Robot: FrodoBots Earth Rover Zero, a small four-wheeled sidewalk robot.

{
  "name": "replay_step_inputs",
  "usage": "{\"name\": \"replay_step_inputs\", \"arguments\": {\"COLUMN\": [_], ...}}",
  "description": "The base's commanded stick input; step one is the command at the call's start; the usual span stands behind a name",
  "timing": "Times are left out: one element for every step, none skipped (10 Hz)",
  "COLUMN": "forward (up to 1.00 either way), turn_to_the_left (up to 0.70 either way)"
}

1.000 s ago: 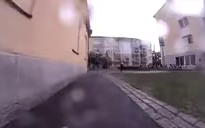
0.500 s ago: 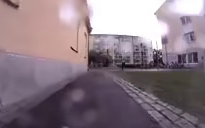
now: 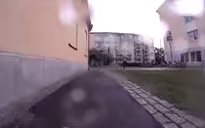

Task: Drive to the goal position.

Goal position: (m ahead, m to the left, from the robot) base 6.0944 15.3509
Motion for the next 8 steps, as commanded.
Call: {"name": "replay_step_inputs", "arguments": {"forward": [0.85,0.85,0.85,0.85,0.85,0.85,0.85,0.85], "turn_to_the_left": [0.00,0.00,0.00,0.00,0.00,0.00,0.00,0.00]}}
